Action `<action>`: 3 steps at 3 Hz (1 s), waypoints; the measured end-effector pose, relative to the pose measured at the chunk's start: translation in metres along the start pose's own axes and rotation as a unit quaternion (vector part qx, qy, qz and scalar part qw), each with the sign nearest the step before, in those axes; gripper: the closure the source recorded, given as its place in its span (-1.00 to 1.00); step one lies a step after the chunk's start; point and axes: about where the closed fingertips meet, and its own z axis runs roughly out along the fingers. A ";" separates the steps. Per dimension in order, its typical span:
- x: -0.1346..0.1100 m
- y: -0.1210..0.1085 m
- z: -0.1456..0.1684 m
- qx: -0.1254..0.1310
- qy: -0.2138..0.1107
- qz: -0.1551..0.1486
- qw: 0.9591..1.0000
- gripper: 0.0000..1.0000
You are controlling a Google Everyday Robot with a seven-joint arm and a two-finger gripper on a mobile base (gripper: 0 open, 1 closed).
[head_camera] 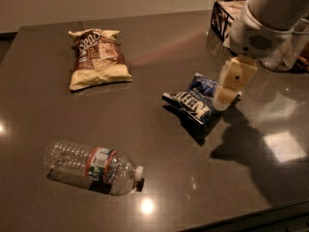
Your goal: Move brown chip bag near water bottle
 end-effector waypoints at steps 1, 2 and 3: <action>-0.035 -0.016 0.020 -0.011 -0.021 0.020 1.000 -1.00; -0.085 -0.028 0.044 -0.013 -0.041 0.030 0.999 -1.00; -0.136 -0.045 0.073 -0.008 -0.054 0.042 0.998 -1.00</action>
Offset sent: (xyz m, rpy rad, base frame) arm 0.1037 0.1425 -0.0235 0.1600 0.0005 -0.0578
